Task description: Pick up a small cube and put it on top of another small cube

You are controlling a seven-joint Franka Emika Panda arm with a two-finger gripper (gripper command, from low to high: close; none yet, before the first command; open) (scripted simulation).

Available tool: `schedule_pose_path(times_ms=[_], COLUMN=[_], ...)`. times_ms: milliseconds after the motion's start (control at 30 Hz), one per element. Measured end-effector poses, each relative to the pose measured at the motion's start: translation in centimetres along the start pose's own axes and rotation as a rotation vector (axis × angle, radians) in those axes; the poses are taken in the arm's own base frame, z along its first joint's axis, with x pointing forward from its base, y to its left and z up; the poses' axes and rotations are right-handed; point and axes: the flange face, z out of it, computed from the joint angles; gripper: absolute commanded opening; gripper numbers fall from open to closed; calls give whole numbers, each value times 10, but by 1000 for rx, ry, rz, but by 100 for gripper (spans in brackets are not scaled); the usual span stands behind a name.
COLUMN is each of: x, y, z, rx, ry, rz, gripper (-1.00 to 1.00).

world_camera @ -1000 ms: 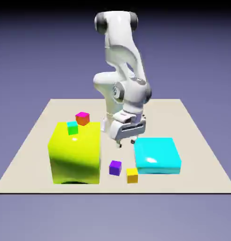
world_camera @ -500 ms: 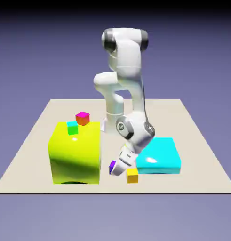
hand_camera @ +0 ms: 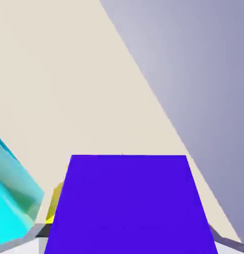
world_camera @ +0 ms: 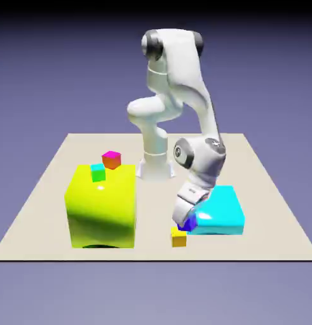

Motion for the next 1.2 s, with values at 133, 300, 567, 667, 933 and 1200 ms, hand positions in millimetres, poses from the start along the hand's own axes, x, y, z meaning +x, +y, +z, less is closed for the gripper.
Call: schedule_pose_path(times_ms=[133,300,567,667,933,1200], x=[19,19,-24,-57,-155,-167], y=[83,191,325,342,376,358], z=[-35,-80,-166,-156,-136,-102], rx=[106,277,634,536,245,229], ry=[-79,-202,-454,-544,-802,-812], rz=[460,1005,1677,1702,1786,1794], gripper=[-100,-100,-100,-100,-100,-100])
